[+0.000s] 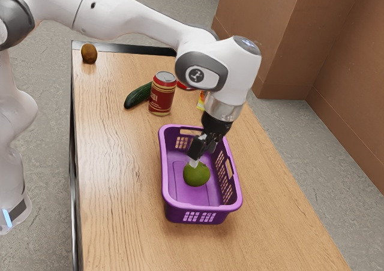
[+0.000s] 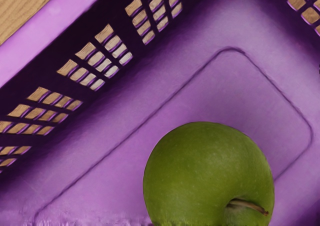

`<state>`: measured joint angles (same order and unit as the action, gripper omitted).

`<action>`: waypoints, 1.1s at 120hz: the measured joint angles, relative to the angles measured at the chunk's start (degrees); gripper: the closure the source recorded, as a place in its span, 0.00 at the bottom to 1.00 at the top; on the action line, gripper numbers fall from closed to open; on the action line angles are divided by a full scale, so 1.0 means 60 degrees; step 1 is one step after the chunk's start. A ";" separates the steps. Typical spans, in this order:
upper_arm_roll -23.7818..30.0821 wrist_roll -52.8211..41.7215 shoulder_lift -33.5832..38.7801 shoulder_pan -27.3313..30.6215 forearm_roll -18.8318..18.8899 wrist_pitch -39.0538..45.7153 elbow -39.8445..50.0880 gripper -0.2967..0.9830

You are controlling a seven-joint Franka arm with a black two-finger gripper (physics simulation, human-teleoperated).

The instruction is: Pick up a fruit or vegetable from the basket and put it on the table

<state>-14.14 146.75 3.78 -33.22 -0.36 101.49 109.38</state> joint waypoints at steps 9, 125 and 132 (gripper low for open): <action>-0.0188 0.0546 -0.0100 0.0047 -0.0190 0.0395 0.0064 0.25; -0.0968 0.3208 -0.0653 0.0762 -0.1866 0.2049 0.1373 0.28; -0.0960 0.3208 -0.0732 0.0776 -0.1956 0.2072 0.1382 0.33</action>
<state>-19.90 166.00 -0.61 -28.56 -12.10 113.92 117.66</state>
